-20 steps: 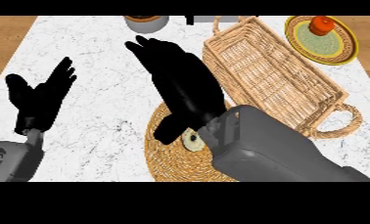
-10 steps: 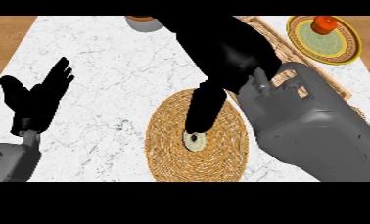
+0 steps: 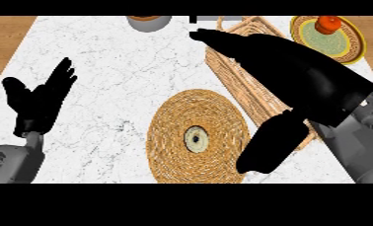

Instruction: Pick the cupcake from the placemat and place it in the basket

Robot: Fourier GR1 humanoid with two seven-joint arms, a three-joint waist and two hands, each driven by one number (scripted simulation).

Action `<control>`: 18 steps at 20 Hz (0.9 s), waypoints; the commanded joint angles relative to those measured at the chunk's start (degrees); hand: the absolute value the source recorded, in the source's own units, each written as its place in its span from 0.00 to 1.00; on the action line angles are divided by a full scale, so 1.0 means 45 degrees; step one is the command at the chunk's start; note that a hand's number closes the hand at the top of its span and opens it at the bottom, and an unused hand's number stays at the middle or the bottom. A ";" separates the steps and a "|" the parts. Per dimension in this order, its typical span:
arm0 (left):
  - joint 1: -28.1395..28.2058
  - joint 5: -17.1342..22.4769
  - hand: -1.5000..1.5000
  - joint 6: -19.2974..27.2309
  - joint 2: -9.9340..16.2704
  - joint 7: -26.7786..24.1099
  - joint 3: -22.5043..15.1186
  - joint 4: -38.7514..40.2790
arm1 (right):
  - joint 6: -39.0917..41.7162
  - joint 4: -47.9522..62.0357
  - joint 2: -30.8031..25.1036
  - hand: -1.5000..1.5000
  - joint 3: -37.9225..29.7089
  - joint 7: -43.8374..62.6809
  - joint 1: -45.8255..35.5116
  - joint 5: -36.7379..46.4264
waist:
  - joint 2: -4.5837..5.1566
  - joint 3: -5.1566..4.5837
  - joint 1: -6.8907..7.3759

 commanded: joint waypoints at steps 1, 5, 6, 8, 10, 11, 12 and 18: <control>-0.0110 -0.0568 0.50 0.0122 -0.0163 -0.0085 0.0021 0.0195 | -0.0047 -0.2415 -0.0598 0.00 -0.0571 0.1384 0.1465 -0.0077 | 0.0023 0.0002 -0.0013; 0.0577 -0.0239 0.50 -0.0676 -0.0149 -0.0496 0.0563 0.0049 | -0.0319 -0.3047 -0.0224 0.00 -0.0195 -0.0621 0.4102 0.1605 | 0.0061 0.0004 0.0137; 0.0006 -0.0490 0.50 -0.0715 -0.0448 -0.0485 0.0389 0.0623 | -0.0084 -0.3275 -0.0304 0.00 -0.0116 -0.1046 0.4680 0.1905 | 0.0077 0.0003 0.0090; 0.0202 -0.0307 0.50 -0.1020 -0.0141 -0.0183 0.0852 0.0122 | -0.0290 -0.2867 0.0273 0.00 0.0399 -0.1907 0.5221 0.3251 | 0.0079 0.0003 0.0186; -0.0020 -0.0979 0.50 -0.0057 -0.0790 0.0437 0.0192 -0.0409 | -0.0827 -0.2361 0.0596 0.00 0.1010 -0.3308 0.6078 0.4750 | 0.0085 0.0008 0.0187; -0.0246 -0.1168 0.50 -0.0353 -0.1030 -0.0398 0.0247 0.0731 | -0.1051 -0.1114 0.1127 0.00 0.1332 -0.3797 0.5305 0.5496 | 0.0116 0.0000 0.0215; -0.0366 -0.0676 0.50 -0.0687 -0.0597 -0.0120 0.0684 0.0636 | -0.2084 -0.2128 0.1379 0.00 0.2289 -0.4122 0.6704 0.6573 | 0.0103 0.0007 0.0151; 0.0135 -0.0859 0.50 -0.1267 -0.0623 -0.0590 0.1080 0.0544 | -0.3544 0.1320 0.2870 0.00 0.2201 -0.6585 0.6359 0.7839 | 0.0109 0.0002 0.0316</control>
